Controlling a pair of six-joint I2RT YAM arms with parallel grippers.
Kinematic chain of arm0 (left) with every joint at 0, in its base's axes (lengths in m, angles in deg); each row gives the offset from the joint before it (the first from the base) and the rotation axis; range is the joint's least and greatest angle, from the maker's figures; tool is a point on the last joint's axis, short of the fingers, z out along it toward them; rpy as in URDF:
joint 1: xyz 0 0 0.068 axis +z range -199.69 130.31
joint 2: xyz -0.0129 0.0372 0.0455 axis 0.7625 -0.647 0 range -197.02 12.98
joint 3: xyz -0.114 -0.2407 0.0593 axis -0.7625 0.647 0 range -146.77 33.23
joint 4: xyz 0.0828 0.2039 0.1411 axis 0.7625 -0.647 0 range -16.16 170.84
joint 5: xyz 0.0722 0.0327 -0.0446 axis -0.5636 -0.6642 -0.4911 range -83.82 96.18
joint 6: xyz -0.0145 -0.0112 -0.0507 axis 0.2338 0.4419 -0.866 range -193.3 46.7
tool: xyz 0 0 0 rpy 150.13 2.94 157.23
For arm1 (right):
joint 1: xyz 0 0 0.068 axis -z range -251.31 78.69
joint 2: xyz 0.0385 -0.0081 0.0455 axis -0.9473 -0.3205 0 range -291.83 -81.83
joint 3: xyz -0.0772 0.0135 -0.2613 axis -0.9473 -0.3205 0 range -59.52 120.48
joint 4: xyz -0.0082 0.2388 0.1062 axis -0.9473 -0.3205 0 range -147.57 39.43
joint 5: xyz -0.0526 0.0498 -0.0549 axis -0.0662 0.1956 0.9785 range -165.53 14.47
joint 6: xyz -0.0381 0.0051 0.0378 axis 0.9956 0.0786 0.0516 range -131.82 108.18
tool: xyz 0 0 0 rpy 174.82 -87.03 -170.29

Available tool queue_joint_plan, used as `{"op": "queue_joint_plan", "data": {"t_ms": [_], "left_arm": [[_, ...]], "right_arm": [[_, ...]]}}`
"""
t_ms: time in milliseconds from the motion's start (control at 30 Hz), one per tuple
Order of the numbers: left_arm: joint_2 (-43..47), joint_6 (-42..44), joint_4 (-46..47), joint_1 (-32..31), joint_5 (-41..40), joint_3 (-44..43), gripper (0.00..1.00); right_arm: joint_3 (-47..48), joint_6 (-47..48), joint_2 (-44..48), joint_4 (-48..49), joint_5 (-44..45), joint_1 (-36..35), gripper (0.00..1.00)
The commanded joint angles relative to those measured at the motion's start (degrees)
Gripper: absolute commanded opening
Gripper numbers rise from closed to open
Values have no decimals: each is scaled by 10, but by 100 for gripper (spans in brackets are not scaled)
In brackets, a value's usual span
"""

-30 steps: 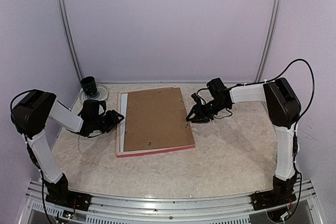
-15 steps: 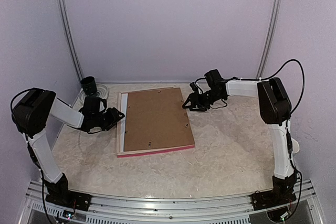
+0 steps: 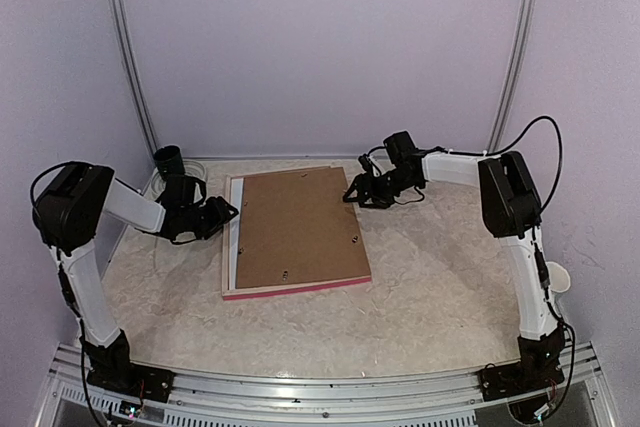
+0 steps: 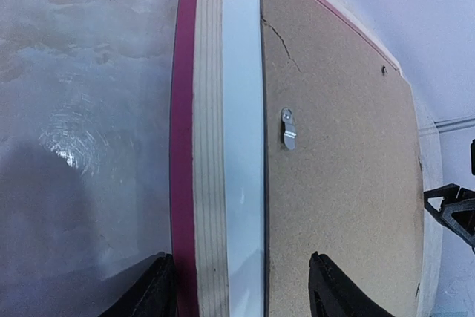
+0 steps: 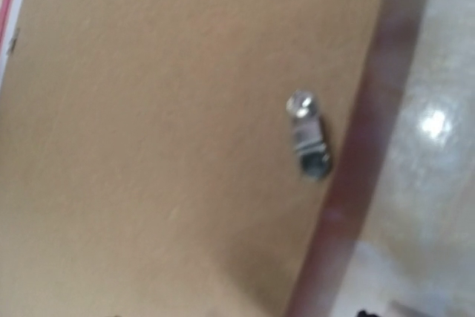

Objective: Put the photo into the frame
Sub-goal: Place the backboard on the frame body.

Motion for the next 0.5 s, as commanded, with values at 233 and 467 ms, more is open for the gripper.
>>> {"op": "queue_joint_plan", "data": {"t_ms": [233, 467], "left_arm": [[-32, 46, -30, 1, 5, -16, 60], [-51, 69, -14, -7, 34, -27, 60]], "right_arm": [[76, -8, -50, -1, 4, 5, 68], [90, -19, -60, 19, -9, 5, 68]]}}
